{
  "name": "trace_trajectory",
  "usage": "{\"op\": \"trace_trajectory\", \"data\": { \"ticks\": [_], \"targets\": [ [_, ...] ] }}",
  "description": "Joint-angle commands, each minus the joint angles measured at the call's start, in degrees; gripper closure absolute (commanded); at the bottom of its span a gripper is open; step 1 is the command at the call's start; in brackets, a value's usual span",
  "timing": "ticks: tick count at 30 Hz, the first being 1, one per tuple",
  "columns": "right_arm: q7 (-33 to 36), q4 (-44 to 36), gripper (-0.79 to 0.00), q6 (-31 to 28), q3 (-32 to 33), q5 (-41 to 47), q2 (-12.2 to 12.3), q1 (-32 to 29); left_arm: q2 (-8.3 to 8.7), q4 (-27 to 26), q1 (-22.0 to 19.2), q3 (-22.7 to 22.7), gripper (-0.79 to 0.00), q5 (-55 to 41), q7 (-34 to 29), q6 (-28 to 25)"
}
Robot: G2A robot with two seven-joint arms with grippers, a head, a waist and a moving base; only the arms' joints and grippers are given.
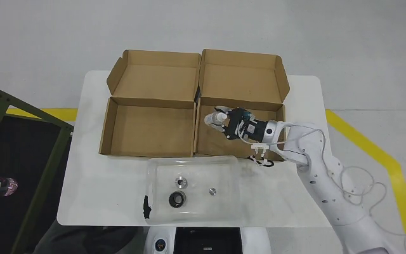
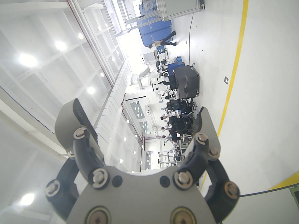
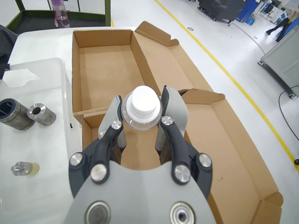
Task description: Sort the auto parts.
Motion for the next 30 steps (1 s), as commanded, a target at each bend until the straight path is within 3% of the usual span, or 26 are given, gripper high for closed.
{"op": "trace_trajectory", "data": {
  "ticks": [1, 17, 25, 27, 29, 30],
  "targets": [
    [1.2, 2.6, 0.0, -0.7, -1.2, 0.9, -0.3, 1.7, 0.0, 0.0, 0.0, 0.0, -0.785, 0.0, 0.0, 0.0],
    [6.5, 16.5, 0.0, -2.0, -10.2, 3.7, -3.4, 12.5, 0.0, 0.0, 0.0, 0.0, -0.785, 0.0, 0.0, 0.0],
    [5.1, 21.6, -0.089, -2.0, -12.9, 4.6, -4.7, 14.5, 0.0, 0.0, 0.0, 0.0, -0.785, 0.0, 0.0, 0.0],
    [4.7, 22.5, -0.203, -1.9, -13.2, 4.6, -4.9, 14.9, 0.0, 0.0, 0.0, 0.0, -0.785, 0.0, 0.0, 0.0],
    [4.4, 23.1, -0.449, -1.8, -13.5, 4.6, -5.1, 15.2, 0.0, 0.0, 0.0, 0.0, -0.785, 0.0, 0.0, 0.0],
    [4.3, 23.3, -0.785, -1.8, -13.7, 4.6, -5.2, 15.3, 0.0, 0.0, 0.0, 0.0, -0.785, 0.0, 0.0, 0.0]
  ]
}}
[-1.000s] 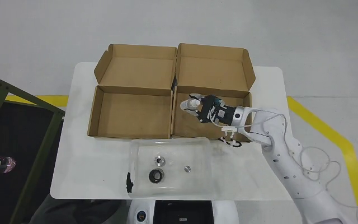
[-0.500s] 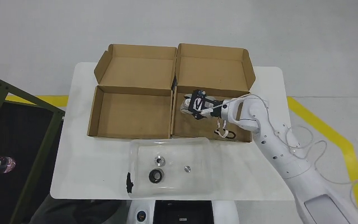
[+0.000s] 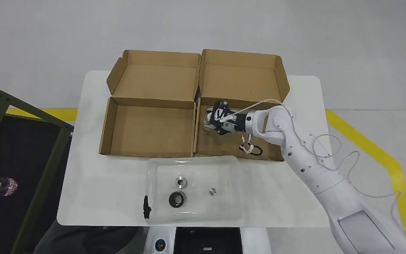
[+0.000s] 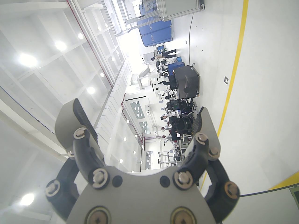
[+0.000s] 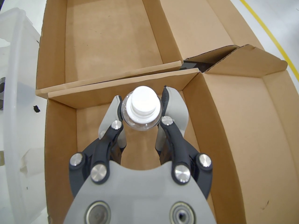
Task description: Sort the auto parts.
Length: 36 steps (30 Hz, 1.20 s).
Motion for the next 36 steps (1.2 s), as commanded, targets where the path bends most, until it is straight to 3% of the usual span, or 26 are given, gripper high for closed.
{"op": "trace_trajectory", "data": {
  "ticks": [1, 12, 23, 36],
  "targets": [
    [-0.2, 0.3, -0.785, 0.0, -0.2, 0.0, -0.1, 0.1, 0.0, 0.0, 0.0, 0.0, -0.785, 0.0, 0.0, 0.0],
    [1.4, -8.5, -0.785, -0.7, 3.7, -0.8, 1.2, -2.9, 0.0, 0.0, 0.0, 0.0, -0.785, 0.0, 0.0, 0.0],
    [11.6, -25.2, -0.785, -4.7, 9.5, 1.1, 3.8, -10.6, 0.0, 0.0, 0.0, 0.0, -0.785, 0.0, 0.0, 0.0],
    [22.0, -42.0, -0.785, -7.6, 11.2, 3.3, 6.2, -20.6, 0.0, 0.0, 0.0, 0.0, -0.785, 0.0, 0.0, 0.0]
  ]
}}
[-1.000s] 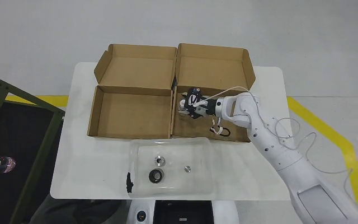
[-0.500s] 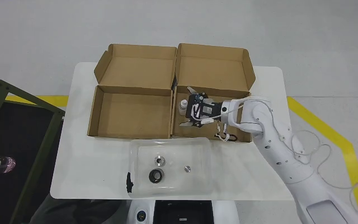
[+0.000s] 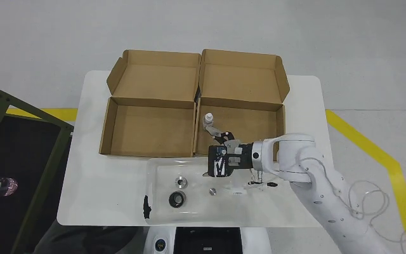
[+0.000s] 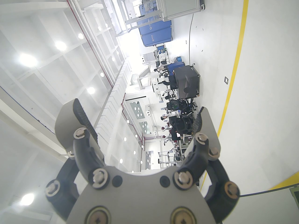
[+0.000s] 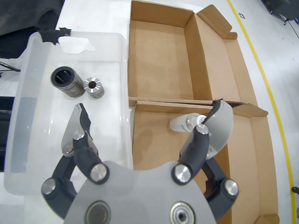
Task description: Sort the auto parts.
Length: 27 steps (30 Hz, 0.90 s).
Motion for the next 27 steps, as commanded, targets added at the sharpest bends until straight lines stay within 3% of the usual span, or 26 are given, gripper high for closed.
{"op": "trace_trajectory", "data": {
  "ticks": [1, 17, 27],
  "targets": [
    [1.6, -1.6, -0.785, -0.2, -0.2, -0.6, 0.3, -1.2, 0.0, 0.0, 0.0, 0.0, -0.785, 0.0, 0.0, 0.0],
    [5.7, -5.4, -0.785, -3.0, -1.6, -2.4, 2.1, -7.9, 0.0, 0.0, 0.0, 0.0, -0.785, 0.0, 0.0, 0.0],
    [8.9, -5.2, -0.785, -3.4, -4.6, -4.2, 2.7, -8.5, 0.0, 0.0, 0.0, 0.0, -0.785, 0.0, 0.0, 0.0]
  ]
}}
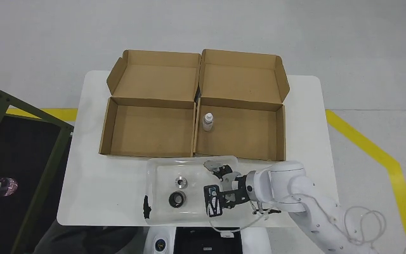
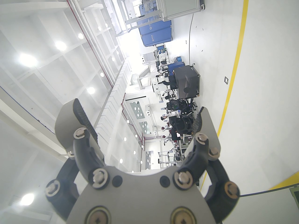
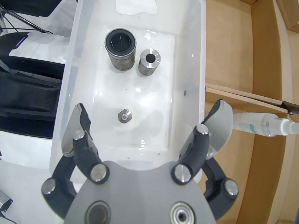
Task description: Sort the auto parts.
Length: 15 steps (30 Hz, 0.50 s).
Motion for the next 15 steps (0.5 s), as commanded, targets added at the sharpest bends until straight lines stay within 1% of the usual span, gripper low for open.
{"op": "trace_trajectory", "data": {
  "ticks": [1, 4, 6, 7, 8, 10, 12, 14, 15],
  "targets": [
    [0.7, 0.2, -0.785, 0.2, -0.9, -0.3, 0.0, 0.4, 0.0, 0.0, 0.0, 0.0, -0.785, 0.0, 0.0, 0.0],
    [1.7, 0.8, -0.785, 0.5, -2.2, -0.4, 0.0, 0.9, 0.0, 0.0, 0.0, 0.0, -0.785, 0.0, 0.0, 0.0],
    [2.3, 1.5, -0.73, 0.7, -3.0, -0.4, -0.1, 1.3, 0.0, 0.0, 0.0, 0.0, -0.785, 0.0, 0.0, 0.0],
    [2.6, 1.8, -0.656, 0.8, -3.3, -0.3, -0.1, 1.6, 0.0, 0.0, 0.0, 0.0, -0.785, 0.0, 0.0, 0.0],
    [3.1, 2.1, -0.613, 0.9, -3.7, -0.3, -0.1, 1.8, 0.0, 0.0, 0.0, 0.0, -0.785, 0.0, 0.0, 0.0],
    [3.8, 2.7, -0.61, 1.0, -4.5, -0.2, -0.2, 2.5, 0.0, 0.0, 0.0, 0.0, -0.785, 0.0, 0.0, 0.0],
    [4.4, 3.2, -0.582, 1.6, -5.6, -0.7, -0.2, 3.2, 0.0, 0.0, 0.0, 0.0, -0.785, 0.0, 0.0, 0.0],
    [4.9, 3.6, -0.591, 2.1, -6.8, -1.0, -0.2, 3.9, 0.0, 0.0, 0.0, 0.0, -0.785, 0.0, 0.0, 0.0],
    [5.2, 3.8, -0.616, 2.4, -7.3, -1.2, -0.2, 4.3, 0.0, 0.0, 0.0, 0.0, -0.785, 0.0, 0.0, 0.0]
  ]
}}
